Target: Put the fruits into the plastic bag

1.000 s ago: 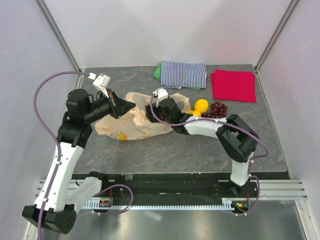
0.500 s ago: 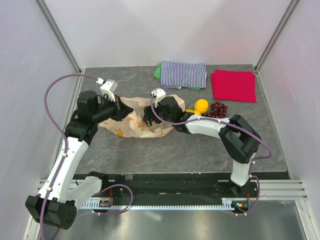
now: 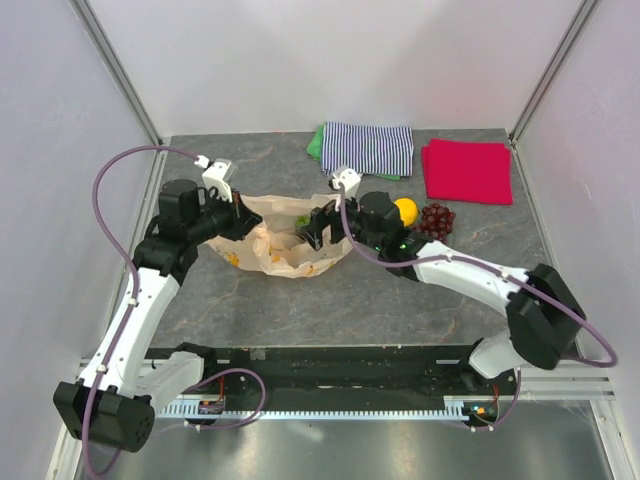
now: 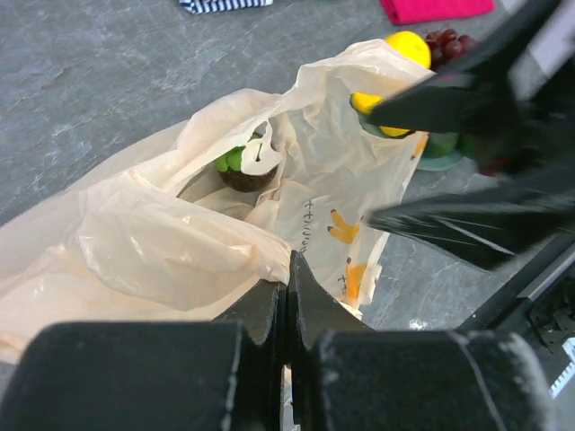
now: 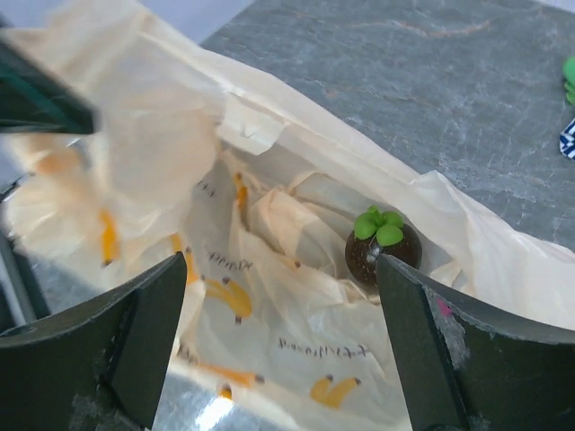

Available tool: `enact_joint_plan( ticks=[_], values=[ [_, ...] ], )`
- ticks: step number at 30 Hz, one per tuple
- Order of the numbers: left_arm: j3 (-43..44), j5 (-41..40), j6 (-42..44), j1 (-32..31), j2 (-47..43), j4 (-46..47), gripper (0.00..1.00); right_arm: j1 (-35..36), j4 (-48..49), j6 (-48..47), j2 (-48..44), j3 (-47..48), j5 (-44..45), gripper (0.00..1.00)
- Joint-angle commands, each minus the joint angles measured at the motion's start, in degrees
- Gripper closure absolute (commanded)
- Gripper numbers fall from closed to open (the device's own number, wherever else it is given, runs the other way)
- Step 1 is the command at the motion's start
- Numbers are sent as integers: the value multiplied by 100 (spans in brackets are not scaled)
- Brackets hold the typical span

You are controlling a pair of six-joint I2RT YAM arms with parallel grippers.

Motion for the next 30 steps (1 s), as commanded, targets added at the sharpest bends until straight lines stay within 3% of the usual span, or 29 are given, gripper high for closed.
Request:
enact_joint_plan(
  ticks=[1, 6, 9, 20, 30],
  values=[
    [152, -278, 349, 33, 134, -72, 98, -133, 91, -294, -964, -376, -7, 6],
    [12, -462, 384, 68, 108, -98, 98, -808, -1402, 75, -1431, -289, 1627, 9],
    [-129, -576, 392, 68, 55, -107, 98, -1404, -2588, 768, -1344, -219, 2587, 9],
    [-165, -585, 375, 68, 73, -116, 98, -2250, -4374, 2245, -2161, -483, 3458, 2],
    [-191, -620, 357, 68, 38, -133, 98, -2691, -4824, 2852, -1406, -518, 3248, 2]
  ],
)
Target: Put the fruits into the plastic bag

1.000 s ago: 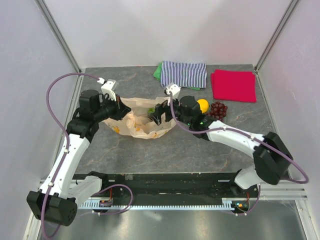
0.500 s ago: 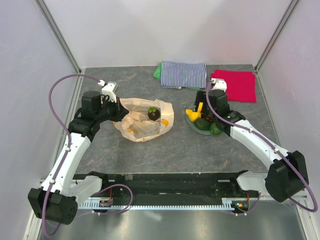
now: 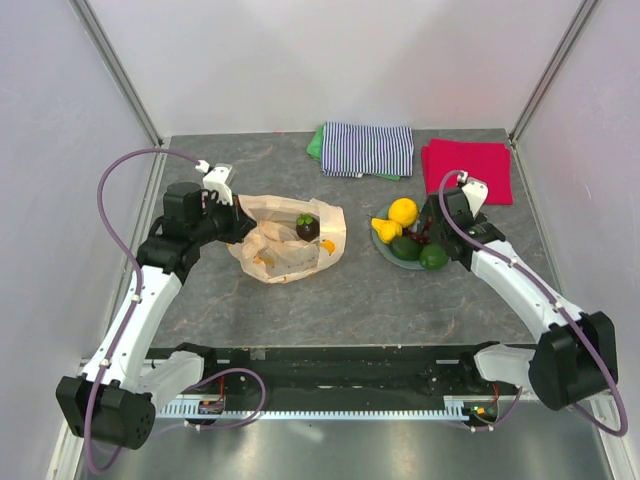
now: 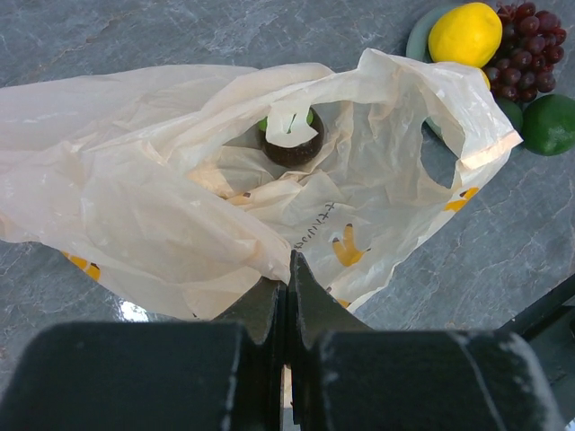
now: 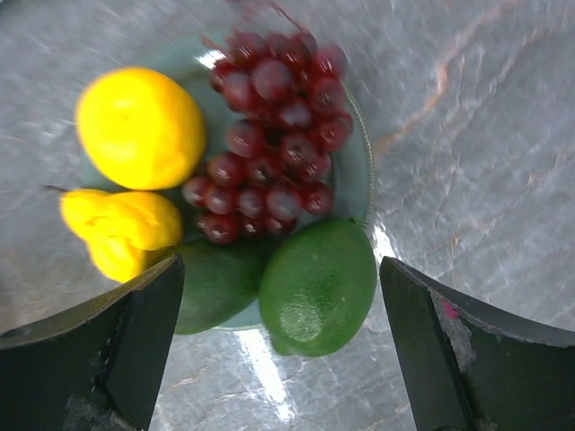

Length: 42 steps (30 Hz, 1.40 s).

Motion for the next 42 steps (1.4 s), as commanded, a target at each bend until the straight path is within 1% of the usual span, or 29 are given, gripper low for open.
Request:
enact_joint_plan(
  ticks=[1, 6, 11, 28, 37, 40, 42],
  values=[
    [-36, -70, 195, 28, -104, 70, 99, -83, -249, 372, 463, 75, 92, 2],
    [-45, -87, 195, 28, -105, 61, 98, -162, -232, 451, 693, -22, 4, 2],
    [-45, -79, 195, 28, -87, 61, 98, -189, -135, 565, 579, -311, 180, 2],
    [-53, -79, 187, 28, -25, 52, 98, -198, 375, 610, 807, -611, 92, 9],
    [-53, -87, 195, 28, -17, 35, 98, -189, 516, 627, 790, -681, 206, 14],
    [-53, -87, 195, 28, -17, 35, 98, -198, 533, 645, 772, -690, 162, 19],
    [-53, -96, 204, 28, -8, 43, 98, -189, 533, 645, 746, -690, 188, 24]
  ],
)
